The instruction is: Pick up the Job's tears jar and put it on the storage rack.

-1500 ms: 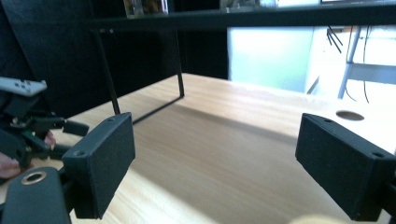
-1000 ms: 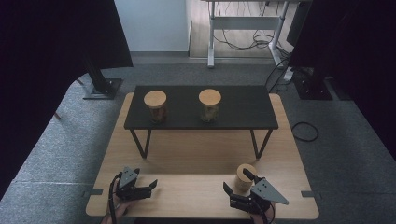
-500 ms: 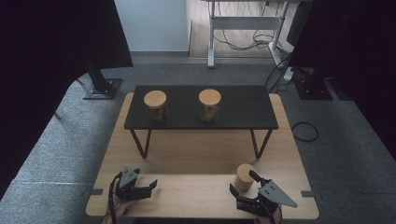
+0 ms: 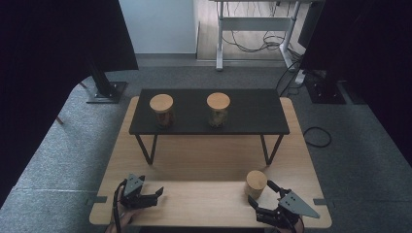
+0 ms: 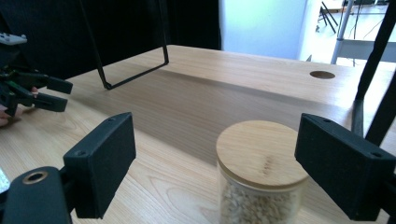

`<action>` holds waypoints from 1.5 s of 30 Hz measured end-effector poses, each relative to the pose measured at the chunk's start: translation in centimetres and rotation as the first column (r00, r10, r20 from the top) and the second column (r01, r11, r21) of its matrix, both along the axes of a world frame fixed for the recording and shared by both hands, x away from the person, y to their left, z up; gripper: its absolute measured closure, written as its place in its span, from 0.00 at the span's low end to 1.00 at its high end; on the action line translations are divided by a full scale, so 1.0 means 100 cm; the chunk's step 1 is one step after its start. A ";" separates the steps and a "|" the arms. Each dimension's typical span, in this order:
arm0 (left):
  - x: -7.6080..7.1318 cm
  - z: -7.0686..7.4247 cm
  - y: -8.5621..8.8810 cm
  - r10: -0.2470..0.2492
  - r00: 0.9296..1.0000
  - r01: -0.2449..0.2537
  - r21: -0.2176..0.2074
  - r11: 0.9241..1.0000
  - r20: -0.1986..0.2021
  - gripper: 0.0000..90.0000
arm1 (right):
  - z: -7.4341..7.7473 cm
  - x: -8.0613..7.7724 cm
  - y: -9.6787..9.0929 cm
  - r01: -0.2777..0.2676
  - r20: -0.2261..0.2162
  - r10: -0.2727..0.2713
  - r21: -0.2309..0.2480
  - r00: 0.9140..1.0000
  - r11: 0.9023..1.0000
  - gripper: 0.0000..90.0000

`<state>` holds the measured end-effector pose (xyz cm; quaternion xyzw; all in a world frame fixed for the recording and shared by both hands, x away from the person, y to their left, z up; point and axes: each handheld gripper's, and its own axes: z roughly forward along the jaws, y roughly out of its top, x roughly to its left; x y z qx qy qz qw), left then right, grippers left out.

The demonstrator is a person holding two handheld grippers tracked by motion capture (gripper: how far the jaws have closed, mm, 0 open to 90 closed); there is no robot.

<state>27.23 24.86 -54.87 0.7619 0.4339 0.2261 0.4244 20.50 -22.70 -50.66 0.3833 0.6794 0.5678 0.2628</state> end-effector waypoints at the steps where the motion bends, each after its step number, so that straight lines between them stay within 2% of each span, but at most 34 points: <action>1: 0.000 0.000 0.000 -0.001 1.000 0.001 0.000 1.000 -0.001 0.10 | 0.000 0.000 -0.001 0.001 0.000 -0.001 -0.004 1.000 1.000 0.13; 11: 0.000 0.000 0.000 -0.001 1.000 0.001 -0.002 1.000 -0.005 0.10 | -0.008 0.002 -0.007 -0.005 -0.026 0.004 -0.030 1.000 1.000 0.12; 18: 0.000 0.000 0.000 -0.002 1.000 0.002 0.003 1.000 -0.002 0.10 | -0.014 0.005 -0.008 0.007 -0.046 -0.009 -0.056 0.999 0.998 0.12; 25: 0.000 0.000 -0.001 -0.004 1.000 0.004 0.009 1.000 -0.005 0.10 | -0.021 0.010 -0.013 0.023 -0.069 -0.027 -0.060 0.997 0.998 0.11; 38: 0.000 0.000 -0.002 -0.007 1.000 0.007 0.014 1.000 -0.003 0.10 | -0.029 0.026 -0.006 0.040 -0.096 -0.052 -0.115 0.994 0.993 0.10; 45: 0.000 0.000 -0.002 -0.008 1.000 0.008 0.017 1.000 -0.004 0.10 | -0.033 0.033 -0.005 0.061 -0.109 -0.074 -0.118 0.991 0.991 0.10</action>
